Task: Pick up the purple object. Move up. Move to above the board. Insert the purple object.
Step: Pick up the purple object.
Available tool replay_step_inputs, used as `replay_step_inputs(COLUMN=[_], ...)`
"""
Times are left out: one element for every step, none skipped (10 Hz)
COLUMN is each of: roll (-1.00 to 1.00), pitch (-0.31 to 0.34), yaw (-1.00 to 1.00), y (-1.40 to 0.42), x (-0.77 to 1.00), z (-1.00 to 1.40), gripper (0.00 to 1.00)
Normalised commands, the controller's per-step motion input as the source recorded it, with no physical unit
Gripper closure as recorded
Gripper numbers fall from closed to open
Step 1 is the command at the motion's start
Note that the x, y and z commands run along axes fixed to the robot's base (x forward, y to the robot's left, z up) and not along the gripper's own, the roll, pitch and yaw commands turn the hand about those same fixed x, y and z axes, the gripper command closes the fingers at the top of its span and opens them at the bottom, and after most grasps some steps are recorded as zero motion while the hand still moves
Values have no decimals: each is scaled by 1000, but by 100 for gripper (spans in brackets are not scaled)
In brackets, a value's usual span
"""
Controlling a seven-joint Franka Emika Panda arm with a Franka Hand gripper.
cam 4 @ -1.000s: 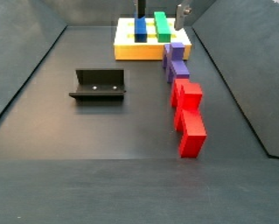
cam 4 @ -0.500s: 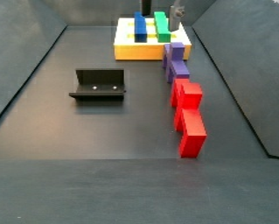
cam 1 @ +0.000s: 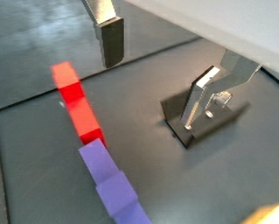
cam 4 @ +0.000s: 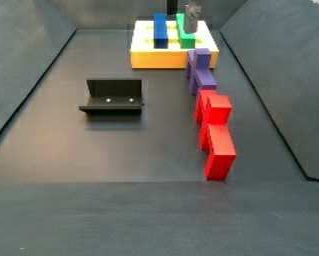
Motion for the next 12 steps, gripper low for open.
replay_step_inputs(roll=[-189,-157,-106,-61,-41,-56,0,0,-34,-36,4,49], pitch=[-186,-57,0,0,0,0,17,0,0,-6,0,0], yaw=[-586,-554,-511,-474,-411,-197,-186,-160,0,123,191,149], y=[-411,-420,-266,-177,-103,0,-140,-166,-106,-109,-46,-91], x=[-231,-220,-117,-89,-63,0,0,-149,-431,-377,-406,-517], z=[-480,-551,-449,-374,-311,-334,-303,-323,-317,-280,-280,-351], gripper=[0,0,0,0,0,0,0,0,0,0,0,0])
